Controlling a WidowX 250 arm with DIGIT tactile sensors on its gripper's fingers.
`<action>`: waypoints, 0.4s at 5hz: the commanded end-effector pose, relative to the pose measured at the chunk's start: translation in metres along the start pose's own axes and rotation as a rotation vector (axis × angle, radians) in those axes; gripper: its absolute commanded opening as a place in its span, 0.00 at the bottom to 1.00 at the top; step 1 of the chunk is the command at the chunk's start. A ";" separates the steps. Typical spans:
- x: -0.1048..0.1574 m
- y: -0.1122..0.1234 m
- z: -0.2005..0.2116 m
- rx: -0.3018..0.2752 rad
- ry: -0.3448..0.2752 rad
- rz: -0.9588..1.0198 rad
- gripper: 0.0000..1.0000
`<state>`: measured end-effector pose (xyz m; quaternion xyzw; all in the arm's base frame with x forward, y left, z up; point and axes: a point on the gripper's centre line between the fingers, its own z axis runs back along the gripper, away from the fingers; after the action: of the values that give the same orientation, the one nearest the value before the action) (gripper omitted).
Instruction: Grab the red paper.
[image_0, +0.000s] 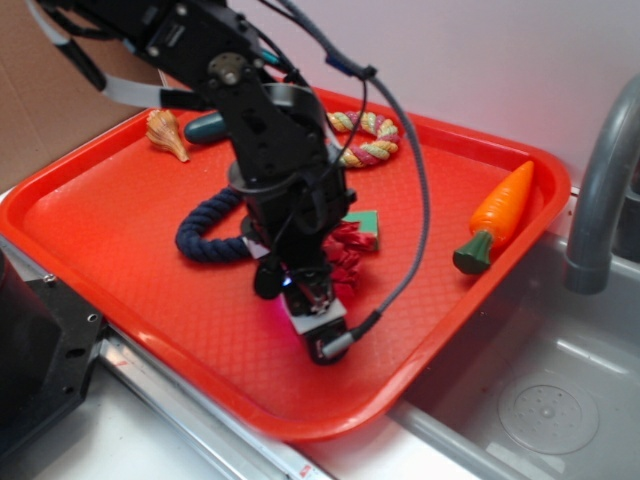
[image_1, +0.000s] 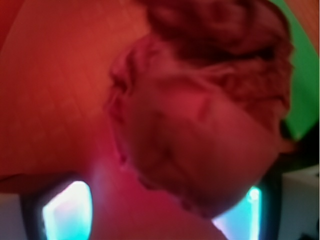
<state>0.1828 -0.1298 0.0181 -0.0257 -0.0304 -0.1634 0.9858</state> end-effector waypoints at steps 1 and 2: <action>-0.017 0.007 0.077 0.111 -0.121 0.277 1.00; -0.017 0.011 0.107 0.097 -0.174 0.518 1.00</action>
<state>0.1758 -0.1008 0.1115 0.0149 -0.0962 0.0929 0.9909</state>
